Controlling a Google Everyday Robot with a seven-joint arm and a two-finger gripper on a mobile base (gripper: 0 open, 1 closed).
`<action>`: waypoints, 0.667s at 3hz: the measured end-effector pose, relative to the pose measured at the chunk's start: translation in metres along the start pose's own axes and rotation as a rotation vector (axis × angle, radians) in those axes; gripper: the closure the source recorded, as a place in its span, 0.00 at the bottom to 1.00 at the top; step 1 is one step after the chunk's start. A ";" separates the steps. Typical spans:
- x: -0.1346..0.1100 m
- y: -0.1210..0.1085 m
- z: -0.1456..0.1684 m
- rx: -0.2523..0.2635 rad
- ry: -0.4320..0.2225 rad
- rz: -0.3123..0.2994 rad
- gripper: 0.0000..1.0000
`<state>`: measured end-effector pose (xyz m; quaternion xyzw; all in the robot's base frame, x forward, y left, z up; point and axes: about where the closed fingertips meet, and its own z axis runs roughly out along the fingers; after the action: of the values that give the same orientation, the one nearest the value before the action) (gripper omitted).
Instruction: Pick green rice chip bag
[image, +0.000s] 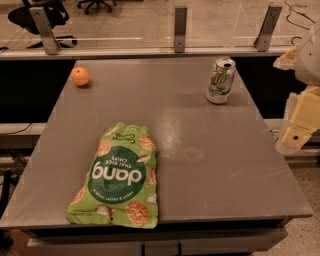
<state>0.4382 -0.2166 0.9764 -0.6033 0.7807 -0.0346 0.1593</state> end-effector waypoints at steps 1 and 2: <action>0.000 0.000 0.000 0.000 0.000 0.000 0.00; -0.014 -0.004 0.010 -0.015 -0.048 -0.021 0.00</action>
Offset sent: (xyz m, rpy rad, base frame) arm 0.0231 0.0339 -0.0197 0.1064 0.0166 0.0893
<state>0.4475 -0.2026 0.9705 -0.6133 0.7705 -0.0162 0.1732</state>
